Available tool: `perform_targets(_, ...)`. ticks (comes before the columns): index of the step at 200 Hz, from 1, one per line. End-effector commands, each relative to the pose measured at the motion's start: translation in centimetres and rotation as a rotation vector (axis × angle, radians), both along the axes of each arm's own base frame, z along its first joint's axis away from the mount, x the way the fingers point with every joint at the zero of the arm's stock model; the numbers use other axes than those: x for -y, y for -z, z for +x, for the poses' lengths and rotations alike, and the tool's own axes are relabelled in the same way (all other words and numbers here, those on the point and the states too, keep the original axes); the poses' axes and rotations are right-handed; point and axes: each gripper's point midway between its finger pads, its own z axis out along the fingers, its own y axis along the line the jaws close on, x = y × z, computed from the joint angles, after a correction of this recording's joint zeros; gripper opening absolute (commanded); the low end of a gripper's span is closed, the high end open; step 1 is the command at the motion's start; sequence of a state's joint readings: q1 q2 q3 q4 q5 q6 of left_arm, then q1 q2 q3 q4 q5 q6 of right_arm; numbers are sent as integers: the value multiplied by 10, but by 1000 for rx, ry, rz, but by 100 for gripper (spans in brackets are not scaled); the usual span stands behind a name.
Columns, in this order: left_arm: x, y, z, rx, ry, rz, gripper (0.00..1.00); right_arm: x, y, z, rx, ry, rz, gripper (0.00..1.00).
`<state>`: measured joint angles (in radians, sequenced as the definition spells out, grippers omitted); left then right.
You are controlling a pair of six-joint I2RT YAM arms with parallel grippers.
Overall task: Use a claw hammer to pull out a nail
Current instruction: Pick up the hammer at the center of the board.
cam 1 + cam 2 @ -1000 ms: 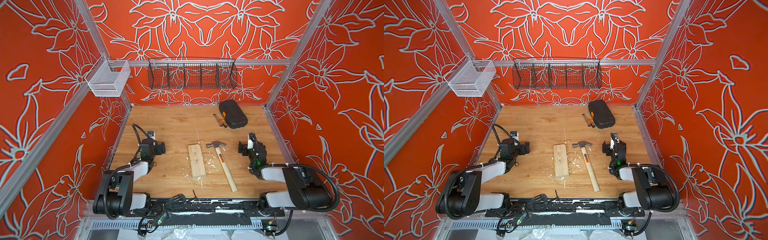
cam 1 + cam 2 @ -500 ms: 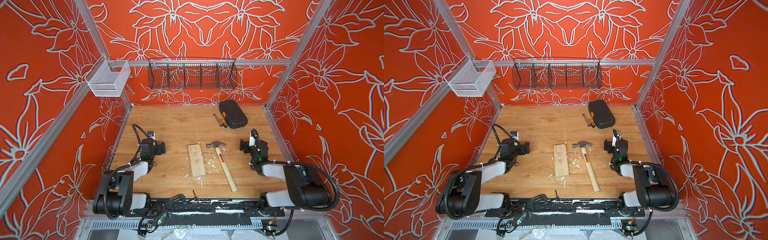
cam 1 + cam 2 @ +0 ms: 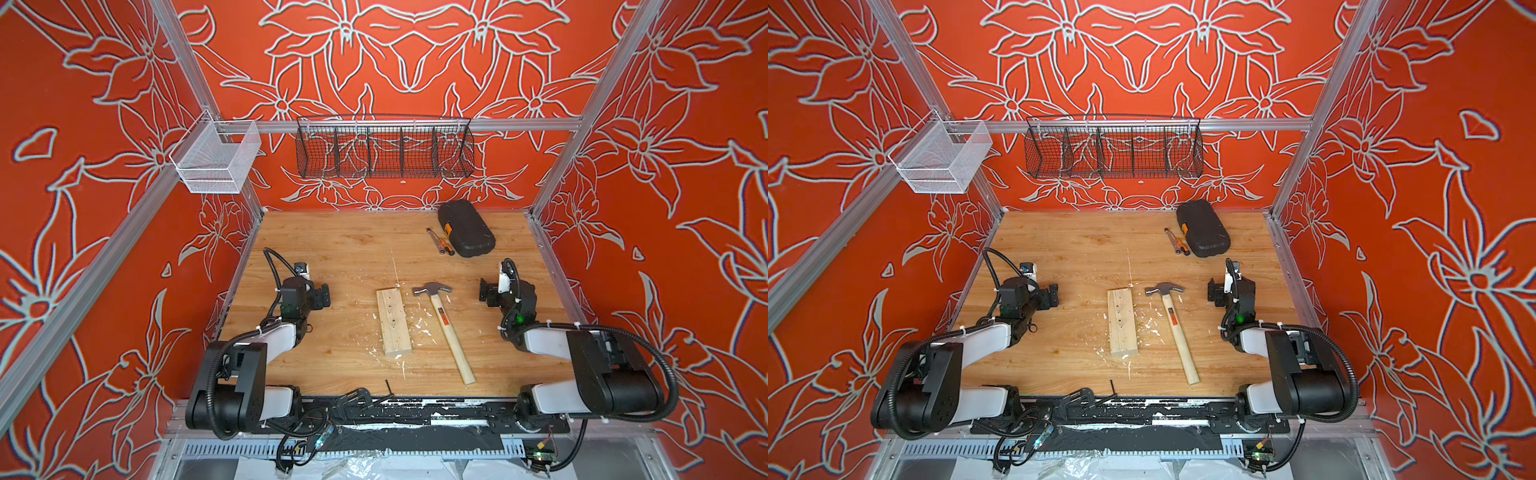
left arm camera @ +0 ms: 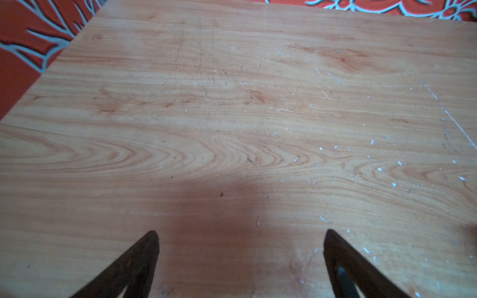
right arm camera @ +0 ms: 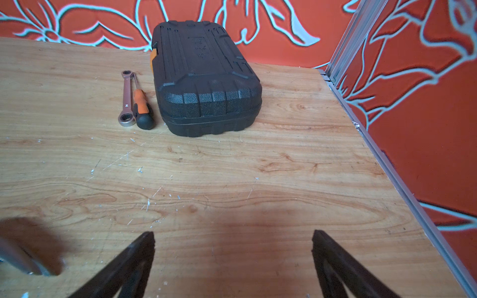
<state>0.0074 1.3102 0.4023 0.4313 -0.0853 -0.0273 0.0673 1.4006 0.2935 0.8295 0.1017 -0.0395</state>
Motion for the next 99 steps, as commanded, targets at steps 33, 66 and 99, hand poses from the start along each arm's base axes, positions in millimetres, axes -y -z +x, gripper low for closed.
perform_targets(33, -17, -63, -16, 115, -176, 33, 97, 22, -47, -25, 69, 220, -62, 97)
perform_targets(66, -10, -100, -27, 194, -203, -102, 97, 62, -95, -57, 75, 579, 131, 97)
perform_targets(99, 26, -114, -28, 197, -111, -289, 97, 36, -132, -62, 65, 442, 337, 97)
